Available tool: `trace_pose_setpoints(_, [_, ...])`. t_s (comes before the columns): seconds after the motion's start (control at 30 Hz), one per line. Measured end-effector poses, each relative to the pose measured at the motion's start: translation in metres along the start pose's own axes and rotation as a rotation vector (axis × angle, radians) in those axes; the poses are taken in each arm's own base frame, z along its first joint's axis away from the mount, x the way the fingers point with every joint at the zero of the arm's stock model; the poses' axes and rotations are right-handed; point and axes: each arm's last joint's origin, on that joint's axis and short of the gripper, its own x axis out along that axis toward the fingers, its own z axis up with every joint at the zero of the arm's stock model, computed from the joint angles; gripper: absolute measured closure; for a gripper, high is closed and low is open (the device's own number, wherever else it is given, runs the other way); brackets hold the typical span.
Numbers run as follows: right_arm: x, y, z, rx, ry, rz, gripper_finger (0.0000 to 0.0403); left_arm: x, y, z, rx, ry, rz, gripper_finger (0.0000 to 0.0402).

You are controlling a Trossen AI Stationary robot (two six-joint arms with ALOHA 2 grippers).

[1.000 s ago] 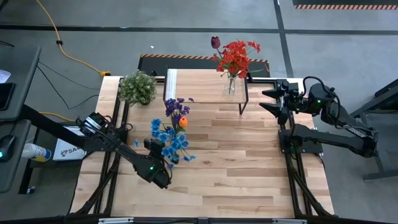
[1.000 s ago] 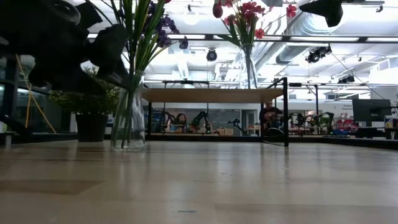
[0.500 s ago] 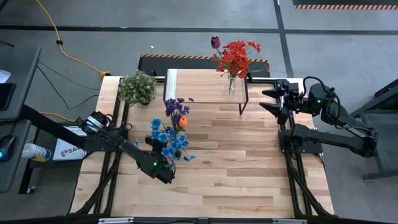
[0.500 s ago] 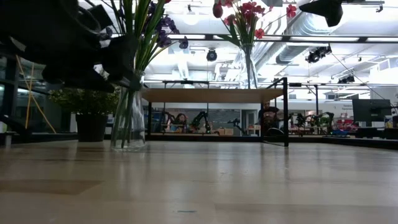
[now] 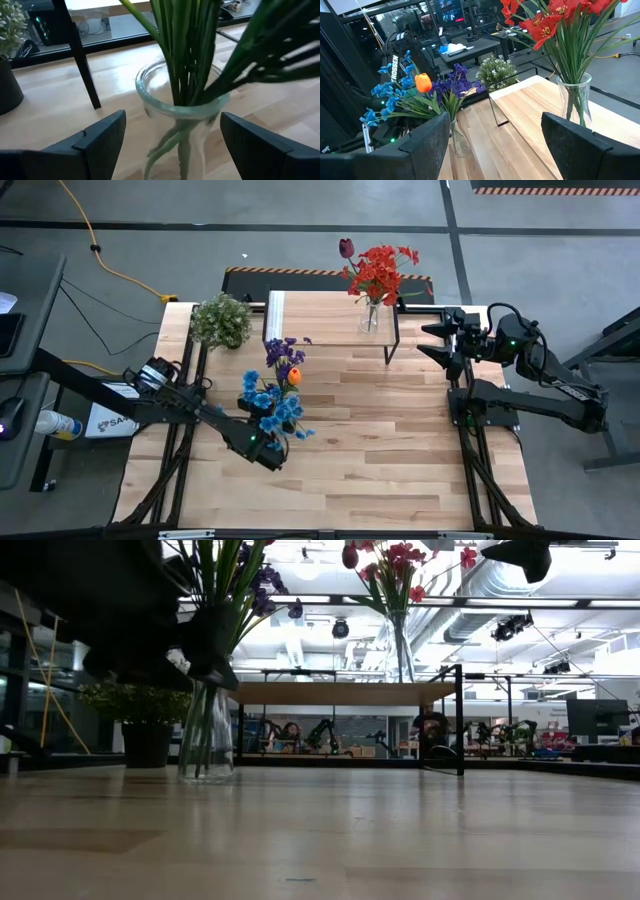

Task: Pick and place flowers into a vace then onto a shelf
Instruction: Put the transparent flower vase on the shelf

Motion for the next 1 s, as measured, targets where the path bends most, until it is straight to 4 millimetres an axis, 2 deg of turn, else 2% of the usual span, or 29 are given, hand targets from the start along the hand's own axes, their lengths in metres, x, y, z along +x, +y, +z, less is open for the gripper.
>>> trace_pose_setpoints(0.37, [0.000,0.000,0.000,0.000,0.000,0.000,0.0100,0.013,0.000,0.003,-0.025,0.028,0.046,0.0052])
trace_pose_setpoints(0.5, [0.000,0.000,0.000,0.000,0.000,0.000,0.0100,0.013,0.000,0.003,-0.028,0.040,0.046,0.0094])
trace_pose_setpoints(0.67, [0.000,0.000,0.000,0.000,0.000,0.000,0.0100,0.013,-0.001,0.003,-0.030,0.043,0.043,0.0189])
trace_pose_setpoints(1.0, [0.000,0.000,0.000,0.000,0.001,0.000,0.0100,0.012,-0.002,0.003,-0.023,0.045,0.041,0.0194])
